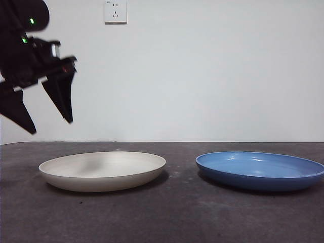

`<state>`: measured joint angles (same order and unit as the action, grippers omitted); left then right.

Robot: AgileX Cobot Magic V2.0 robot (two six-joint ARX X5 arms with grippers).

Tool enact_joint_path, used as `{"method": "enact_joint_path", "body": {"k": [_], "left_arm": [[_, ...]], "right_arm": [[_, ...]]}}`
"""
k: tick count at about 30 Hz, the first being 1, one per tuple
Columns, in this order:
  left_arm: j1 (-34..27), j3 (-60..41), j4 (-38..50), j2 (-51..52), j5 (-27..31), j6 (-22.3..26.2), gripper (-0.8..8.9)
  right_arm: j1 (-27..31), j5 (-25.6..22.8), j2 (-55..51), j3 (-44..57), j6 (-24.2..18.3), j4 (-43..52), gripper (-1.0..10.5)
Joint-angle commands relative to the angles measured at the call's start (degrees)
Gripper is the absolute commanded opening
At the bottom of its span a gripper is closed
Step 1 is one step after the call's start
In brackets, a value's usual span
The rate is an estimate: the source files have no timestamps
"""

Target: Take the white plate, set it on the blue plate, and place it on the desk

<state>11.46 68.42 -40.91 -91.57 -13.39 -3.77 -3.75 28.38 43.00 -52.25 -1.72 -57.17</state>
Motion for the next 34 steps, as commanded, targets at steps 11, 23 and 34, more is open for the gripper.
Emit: {"method": "enact_joint_path", "body": {"k": [11, 23, 34], "left_arm": [[1.3, 1.4, 4.3, -8.7, 1.6, 0.2, 4.04], [2.2, 1.4, 5.2, -12.6, 2.9, 0.0, 4.04], [2.4, 1.4, 5.4, -12.6, 2.9, 0.0, 0.73]], "right_arm": [[-0.2, 0.1, 0.3, -1.0, -0.2, 0.6, 4.1], [-0.2, 0.1, 0.3, -1.0, -0.2, 0.9, 4.1], [-0.2, 0.1, 0.4, -1.0, -0.2, 1.0, 4.1]]}}
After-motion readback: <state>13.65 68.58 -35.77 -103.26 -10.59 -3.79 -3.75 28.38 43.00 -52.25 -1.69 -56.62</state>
